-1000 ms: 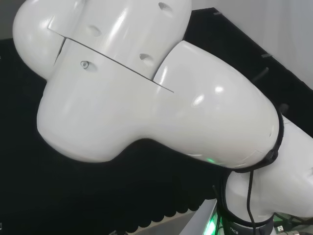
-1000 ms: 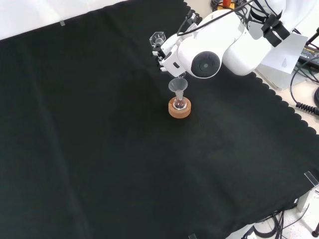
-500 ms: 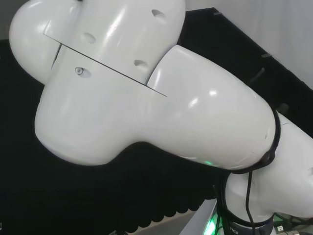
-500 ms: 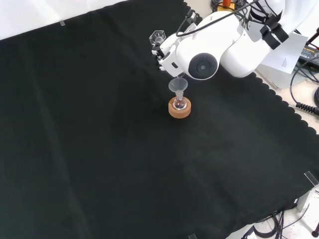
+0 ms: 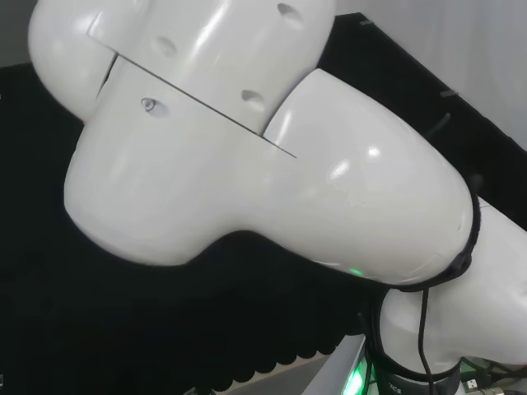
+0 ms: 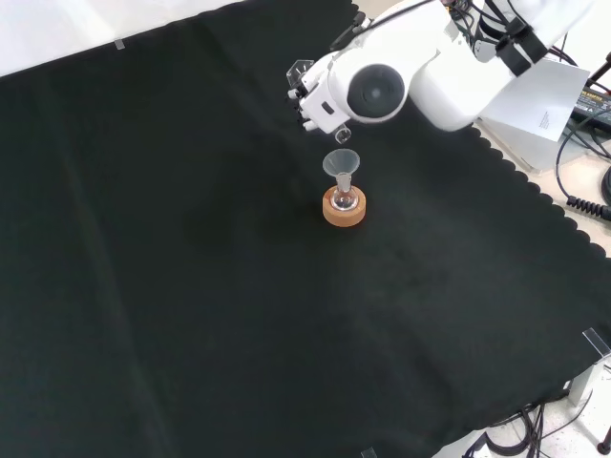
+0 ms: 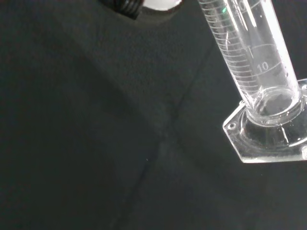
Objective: Pour the water from the graduated cylinder into the round-bottom flask.
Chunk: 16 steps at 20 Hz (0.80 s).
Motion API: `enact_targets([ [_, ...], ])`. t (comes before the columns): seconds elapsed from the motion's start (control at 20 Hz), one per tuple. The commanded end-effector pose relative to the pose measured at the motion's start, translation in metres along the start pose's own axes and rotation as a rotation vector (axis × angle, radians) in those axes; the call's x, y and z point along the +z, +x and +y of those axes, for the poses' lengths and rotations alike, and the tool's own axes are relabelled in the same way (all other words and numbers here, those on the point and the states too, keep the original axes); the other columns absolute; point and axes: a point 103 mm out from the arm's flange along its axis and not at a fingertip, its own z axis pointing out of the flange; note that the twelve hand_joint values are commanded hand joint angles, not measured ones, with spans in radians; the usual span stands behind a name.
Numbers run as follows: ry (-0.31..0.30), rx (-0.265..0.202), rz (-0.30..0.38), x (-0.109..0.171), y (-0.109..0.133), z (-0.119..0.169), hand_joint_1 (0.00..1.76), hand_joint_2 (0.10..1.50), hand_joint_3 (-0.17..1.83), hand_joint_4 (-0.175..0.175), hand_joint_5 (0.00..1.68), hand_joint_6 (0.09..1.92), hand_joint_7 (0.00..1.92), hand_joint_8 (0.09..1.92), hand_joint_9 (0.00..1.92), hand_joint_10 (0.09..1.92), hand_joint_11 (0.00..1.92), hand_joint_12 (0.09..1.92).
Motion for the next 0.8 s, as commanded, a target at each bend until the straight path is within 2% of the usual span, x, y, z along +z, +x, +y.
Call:
enact_targets([
  [0.05, -0.091, -0.036, 0.158, -0.002, -0.001, 0.0, 1.22, 1.03, 0.17, -0.175, 0.98, 1.04, 1.11, 0.72, 1.44, 0.09, 1.25, 0.7],
  [0.15, -0.103, -0.044, 0.22, -0.001, -0.003, 0.001, 1.25, 1.09, 0.05, -0.175, 0.97, 1.04, 1.02, 0.94, 1.44, 0.09, 1.25, 0.71],
  [0.25, -0.115, -0.051, 0.29, 0.001, -0.004, 0.003, 1.25, 1.11, 0.02, -0.175, 0.96, 1.04, 0.99, 1.0, 1.44, 0.09, 1.25, 0.71],
  [0.4, -0.124, -0.06, 0.38, 0.004, -0.008, 0.006, 1.26, 1.12, 0.01, -0.175, 0.96, 1.04, 0.99, 1.02, 1.44, 0.09, 1.25, 0.71],
  [0.75, -0.166, -0.063, 0.467, -0.002, -0.014, 0.01, 1.26, 1.12, 0.01, -0.175, 0.96, 1.04, 0.99, 1.02, 1.44, 0.09, 1.24, 0.72],
  [0.8, -0.171, -0.065, 0.479, -0.003, -0.014, 0.01, 1.22, 1.12, 0.01, -0.175, 0.96, 1.06, 1.02, 0.9, 1.44, 0.09, 1.24, 0.72],
])
